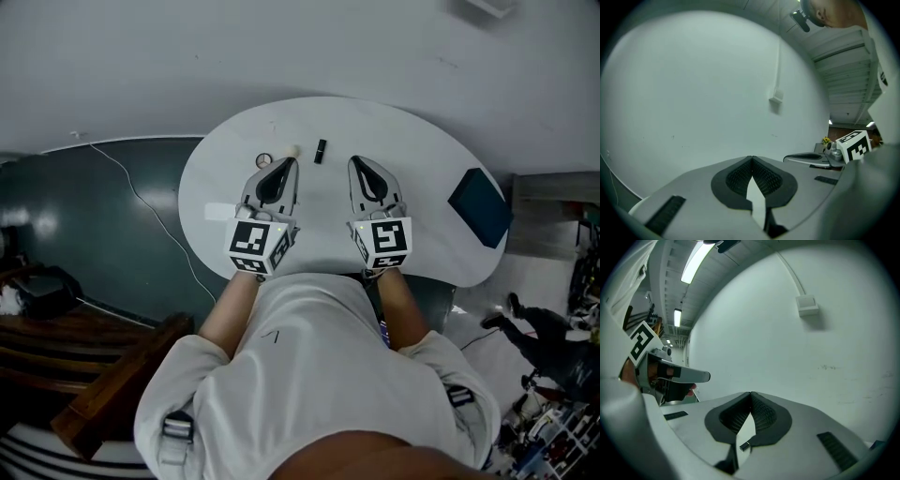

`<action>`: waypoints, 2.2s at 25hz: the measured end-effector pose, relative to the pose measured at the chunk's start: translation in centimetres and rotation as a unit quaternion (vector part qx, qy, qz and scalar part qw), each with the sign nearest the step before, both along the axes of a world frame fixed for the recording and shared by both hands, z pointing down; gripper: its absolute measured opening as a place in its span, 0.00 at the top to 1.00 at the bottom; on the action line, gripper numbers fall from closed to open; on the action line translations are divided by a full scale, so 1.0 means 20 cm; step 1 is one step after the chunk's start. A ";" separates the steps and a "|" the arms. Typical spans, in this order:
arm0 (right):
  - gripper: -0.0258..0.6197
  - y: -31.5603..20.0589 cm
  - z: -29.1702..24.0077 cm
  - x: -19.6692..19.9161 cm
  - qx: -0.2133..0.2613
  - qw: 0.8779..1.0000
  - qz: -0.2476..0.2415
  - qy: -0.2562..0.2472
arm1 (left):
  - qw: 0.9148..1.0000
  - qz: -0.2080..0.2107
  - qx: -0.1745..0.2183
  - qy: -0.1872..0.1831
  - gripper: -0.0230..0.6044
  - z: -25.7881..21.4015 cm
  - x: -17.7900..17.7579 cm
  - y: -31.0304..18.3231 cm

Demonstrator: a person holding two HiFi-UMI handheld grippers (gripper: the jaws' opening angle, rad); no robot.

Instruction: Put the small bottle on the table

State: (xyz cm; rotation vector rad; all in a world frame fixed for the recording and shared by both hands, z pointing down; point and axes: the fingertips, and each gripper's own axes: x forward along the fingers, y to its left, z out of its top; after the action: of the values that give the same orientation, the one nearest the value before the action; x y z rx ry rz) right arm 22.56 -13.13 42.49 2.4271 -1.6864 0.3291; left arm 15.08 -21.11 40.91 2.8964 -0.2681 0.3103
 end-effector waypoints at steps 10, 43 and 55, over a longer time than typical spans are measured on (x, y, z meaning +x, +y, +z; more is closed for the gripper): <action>0.96 0.00 -0.19 0.00 0.026 1.000 0.001 0.015 | 1.000 -0.010 0.021 0.006 0.94 -0.07 -0.02 -0.03; 0.96 0.01 -0.18 -0.03 0.023 0.999 0.005 0.023 | 0.999 -0.015 0.041 0.008 0.94 -0.08 -0.04 -0.04; 0.96 0.02 -0.17 -0.03 0.015 1.000 0.008 0.022 | 0.999 -0.014 0.037 0.006 0.94 -0.06 -0.05 -0.04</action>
State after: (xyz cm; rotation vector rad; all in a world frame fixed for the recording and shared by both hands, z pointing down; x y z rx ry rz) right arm 21.98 -12.72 39.11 2.4527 -1.6667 0.2526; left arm 14.02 -21.92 39.63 2.9631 -0.3257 0.2841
